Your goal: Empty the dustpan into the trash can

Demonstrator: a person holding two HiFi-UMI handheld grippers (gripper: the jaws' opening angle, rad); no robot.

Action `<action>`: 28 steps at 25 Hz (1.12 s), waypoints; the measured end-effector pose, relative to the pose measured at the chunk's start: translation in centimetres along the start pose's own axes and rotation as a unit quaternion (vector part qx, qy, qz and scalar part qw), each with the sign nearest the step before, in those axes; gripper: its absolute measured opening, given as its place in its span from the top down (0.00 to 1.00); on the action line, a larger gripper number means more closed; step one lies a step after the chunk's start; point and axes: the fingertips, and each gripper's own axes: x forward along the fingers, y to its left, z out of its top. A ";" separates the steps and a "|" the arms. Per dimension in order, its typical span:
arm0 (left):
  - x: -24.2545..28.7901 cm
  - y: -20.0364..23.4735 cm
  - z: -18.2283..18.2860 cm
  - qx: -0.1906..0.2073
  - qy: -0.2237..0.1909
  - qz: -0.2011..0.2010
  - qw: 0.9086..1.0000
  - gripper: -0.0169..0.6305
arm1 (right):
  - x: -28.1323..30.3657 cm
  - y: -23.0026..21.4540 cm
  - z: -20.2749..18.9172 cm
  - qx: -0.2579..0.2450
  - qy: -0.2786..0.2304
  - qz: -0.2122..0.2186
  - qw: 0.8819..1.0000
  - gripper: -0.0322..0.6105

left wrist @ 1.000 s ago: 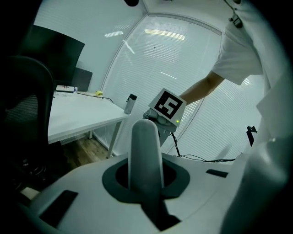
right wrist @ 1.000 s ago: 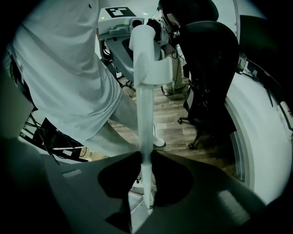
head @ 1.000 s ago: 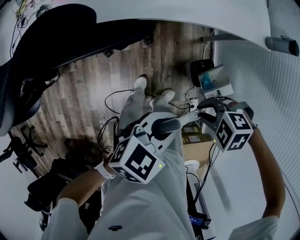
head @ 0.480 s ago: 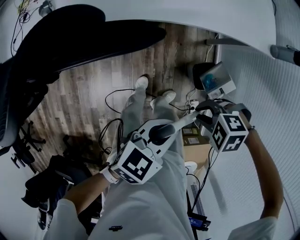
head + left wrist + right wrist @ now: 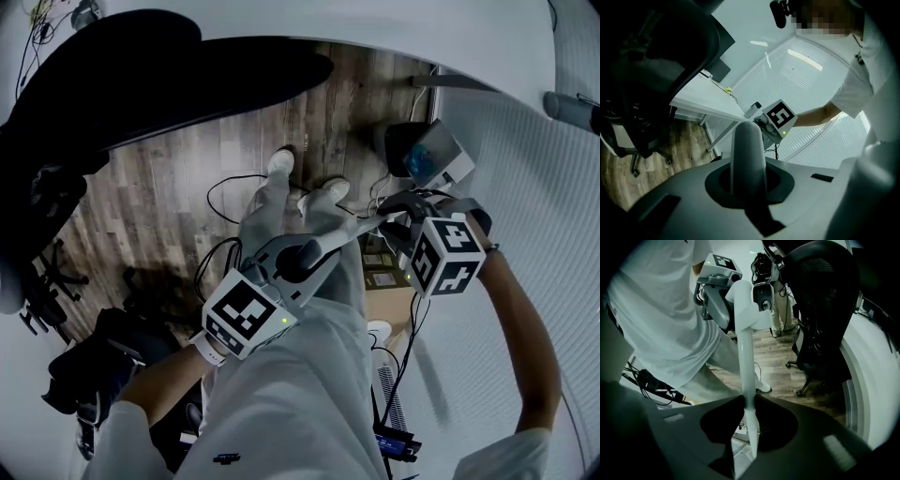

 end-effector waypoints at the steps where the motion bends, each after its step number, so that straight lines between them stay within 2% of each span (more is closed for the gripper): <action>1: -0.1 0.2 -0.4 -0.011 -0.002 -0.002 1.000 0.93 | 0.2 0.0 0.2 0.000 -0.002 0.001 1.000 0.81; 5: -0.6 1.0 -0.8 -0.035 -0.010 -0.005 0.999 0.93 | 0.8 -0.4 0.7 -0.001 -0.004 0.003 1.000 0.81; 14: -0.8 0.9 -0.5 -0.029 -0.011 -0.010 0.999 0.93 | 0.5 -0.4 1.0 0.009 -0.015 -0.001 1.000 0.81; 28: -0.3 -1.5 0.8 0.053 0.019 -0.036 0.998 0.93 | -1.1 0.6 0.4 0.048 -0.038 -0.027 0.998 0.81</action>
